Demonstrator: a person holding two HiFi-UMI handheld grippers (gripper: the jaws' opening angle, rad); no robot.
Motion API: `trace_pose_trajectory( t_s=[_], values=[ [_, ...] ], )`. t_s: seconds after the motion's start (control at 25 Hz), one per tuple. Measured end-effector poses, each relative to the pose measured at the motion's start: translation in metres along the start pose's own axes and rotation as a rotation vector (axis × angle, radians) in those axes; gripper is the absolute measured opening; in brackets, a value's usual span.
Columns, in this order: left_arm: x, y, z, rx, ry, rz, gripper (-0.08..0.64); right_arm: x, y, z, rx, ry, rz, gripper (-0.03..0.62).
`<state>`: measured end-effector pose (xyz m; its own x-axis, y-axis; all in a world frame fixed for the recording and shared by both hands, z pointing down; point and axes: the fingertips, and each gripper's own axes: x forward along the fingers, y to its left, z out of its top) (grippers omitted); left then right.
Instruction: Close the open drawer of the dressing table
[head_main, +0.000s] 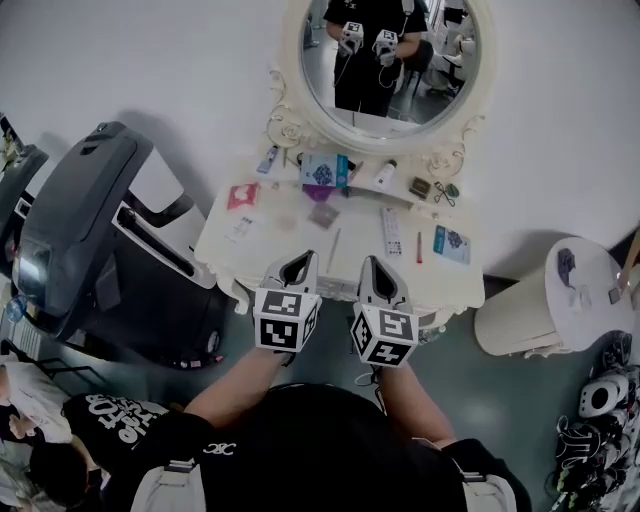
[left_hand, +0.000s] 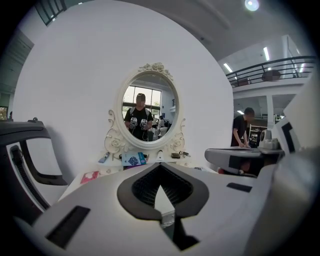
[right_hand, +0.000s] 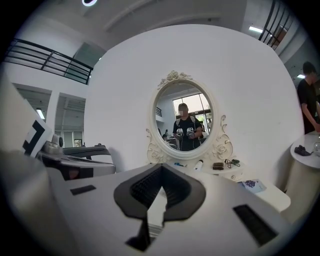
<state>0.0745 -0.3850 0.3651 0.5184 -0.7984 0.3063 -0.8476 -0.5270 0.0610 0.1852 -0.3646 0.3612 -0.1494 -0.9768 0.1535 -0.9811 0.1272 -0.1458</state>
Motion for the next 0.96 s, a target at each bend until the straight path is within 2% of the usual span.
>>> trace_pose_trajectory(
  t_s=[0.16,0.44,0.96],
  values=[
    [0.008,-0.005,0.01,0.033,-0.006,-0.016,0.006,0.002,-0.008,0.009,-0.002,-0.001,-0.013,0.008],
    [0.011,-0.012,0.002,0.055,0.037,-0.039,0.006,0.001,-0.01,0.004,-0.012,0.019,-0.013,0.008],
    [0.006,-0.024,-0.004,0.053,0.051,-0.059,0.006,-0.006,-0.008,0.005,-0.023,0.01,-0.003,0.008]
  ],
)
